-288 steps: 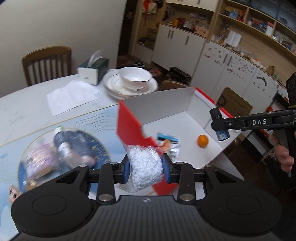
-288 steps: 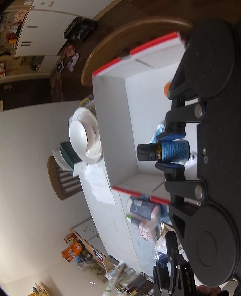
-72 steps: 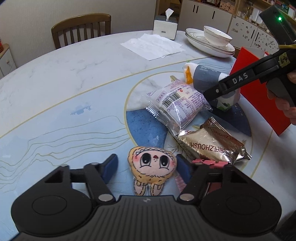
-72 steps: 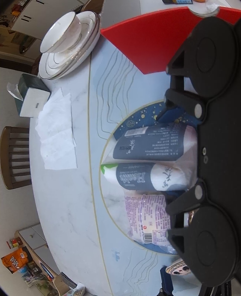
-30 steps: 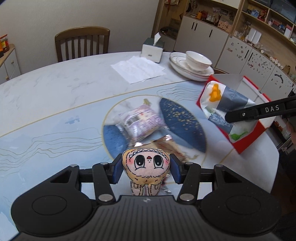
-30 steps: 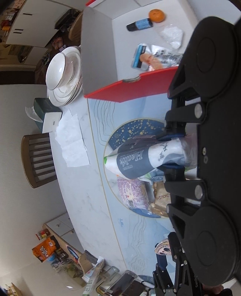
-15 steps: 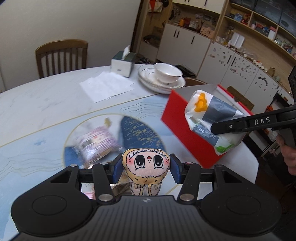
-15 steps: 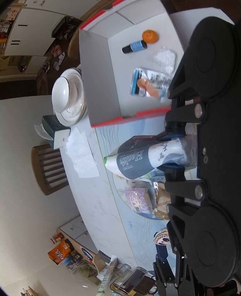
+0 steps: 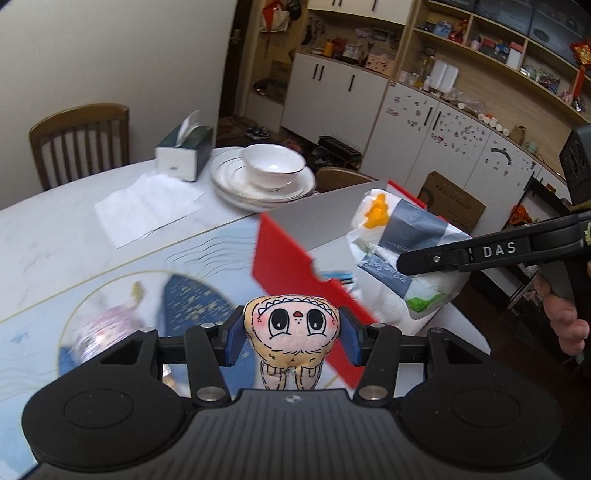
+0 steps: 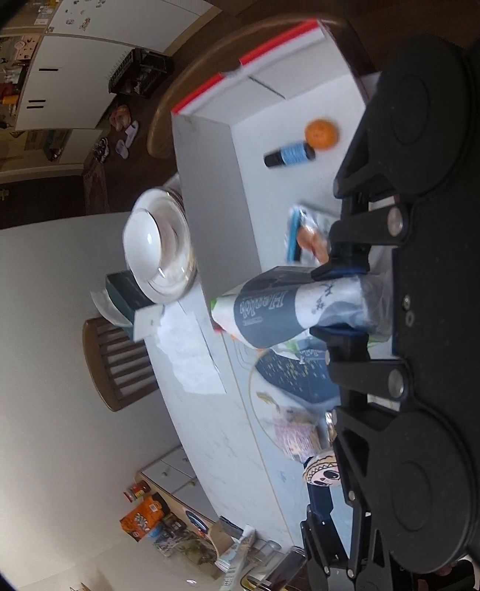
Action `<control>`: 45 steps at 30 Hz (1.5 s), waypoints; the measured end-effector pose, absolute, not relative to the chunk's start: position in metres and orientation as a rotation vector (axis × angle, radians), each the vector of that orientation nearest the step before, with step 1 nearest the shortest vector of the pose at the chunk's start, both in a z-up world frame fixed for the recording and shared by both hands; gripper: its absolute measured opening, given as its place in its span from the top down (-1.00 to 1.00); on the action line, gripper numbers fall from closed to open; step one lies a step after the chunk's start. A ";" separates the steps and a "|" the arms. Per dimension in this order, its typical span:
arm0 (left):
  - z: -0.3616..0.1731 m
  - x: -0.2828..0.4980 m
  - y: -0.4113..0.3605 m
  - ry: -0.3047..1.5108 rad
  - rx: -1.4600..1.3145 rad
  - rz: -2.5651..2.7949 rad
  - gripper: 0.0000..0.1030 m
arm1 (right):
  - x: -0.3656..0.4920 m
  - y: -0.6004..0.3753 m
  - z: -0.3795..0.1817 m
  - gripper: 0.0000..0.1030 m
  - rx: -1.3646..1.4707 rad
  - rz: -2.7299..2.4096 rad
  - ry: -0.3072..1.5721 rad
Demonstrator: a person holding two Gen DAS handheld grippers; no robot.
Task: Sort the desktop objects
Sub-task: 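Carry the tube pack and cartoon plush with both grippers into the white box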
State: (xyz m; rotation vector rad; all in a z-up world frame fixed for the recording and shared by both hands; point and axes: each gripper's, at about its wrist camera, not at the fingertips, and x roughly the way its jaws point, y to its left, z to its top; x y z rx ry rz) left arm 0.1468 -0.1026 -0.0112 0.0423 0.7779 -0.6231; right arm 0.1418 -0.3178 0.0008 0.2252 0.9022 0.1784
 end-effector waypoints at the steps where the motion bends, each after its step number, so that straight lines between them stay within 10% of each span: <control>1: -0.010 0.148 -0.110 0.775 0.047 -0.628 0.01 | 0.143 -0.324 0.001 0.56 0.227 0.175 0.898; 45: -0.086 0.267 -0.302 0.946 0.333 -0.666 0.01 | 0.224 -0.441 -0.074 0.56 -0.009 0.042 0.975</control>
